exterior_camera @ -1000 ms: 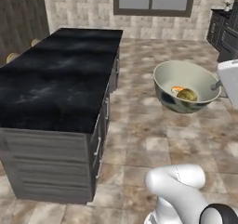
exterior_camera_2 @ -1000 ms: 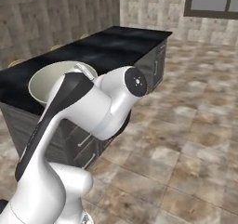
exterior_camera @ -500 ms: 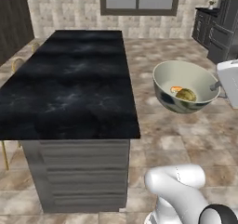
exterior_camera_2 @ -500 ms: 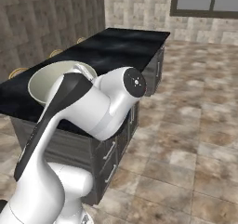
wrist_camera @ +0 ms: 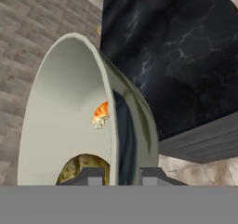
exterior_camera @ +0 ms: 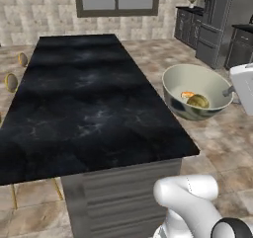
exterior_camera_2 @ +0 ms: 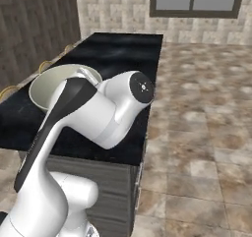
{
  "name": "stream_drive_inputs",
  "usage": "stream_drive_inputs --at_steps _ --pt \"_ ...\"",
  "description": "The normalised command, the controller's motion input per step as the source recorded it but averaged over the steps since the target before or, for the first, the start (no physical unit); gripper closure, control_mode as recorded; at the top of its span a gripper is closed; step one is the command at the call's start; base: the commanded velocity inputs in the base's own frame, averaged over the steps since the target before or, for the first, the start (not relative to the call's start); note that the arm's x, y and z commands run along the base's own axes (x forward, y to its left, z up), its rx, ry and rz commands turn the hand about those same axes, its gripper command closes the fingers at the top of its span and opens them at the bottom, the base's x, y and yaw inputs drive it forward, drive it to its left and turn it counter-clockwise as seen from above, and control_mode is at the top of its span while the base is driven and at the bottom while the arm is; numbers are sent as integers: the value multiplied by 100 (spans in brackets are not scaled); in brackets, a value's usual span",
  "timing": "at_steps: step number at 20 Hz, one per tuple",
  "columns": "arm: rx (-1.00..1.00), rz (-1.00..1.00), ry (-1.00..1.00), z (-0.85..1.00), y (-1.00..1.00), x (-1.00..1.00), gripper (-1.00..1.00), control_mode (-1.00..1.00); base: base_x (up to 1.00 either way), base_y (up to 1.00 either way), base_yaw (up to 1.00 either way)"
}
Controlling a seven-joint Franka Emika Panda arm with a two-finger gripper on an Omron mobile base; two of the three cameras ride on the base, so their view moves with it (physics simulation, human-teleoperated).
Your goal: The microwave is finished heating the shrimp and squash. Take the bowl containing the food and place it on the dining counter.
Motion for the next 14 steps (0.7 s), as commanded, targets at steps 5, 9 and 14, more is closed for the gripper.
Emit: stream_drive_inputs --at_steps 5,9,14 --pt "0 0 0 0 0 0 100 100 76 96 -33" --pt "0 0 0 0 0 0 100 100 70 44 -10" --pt "0 -4 9 -46 7 100 100 -100 0 0 0"
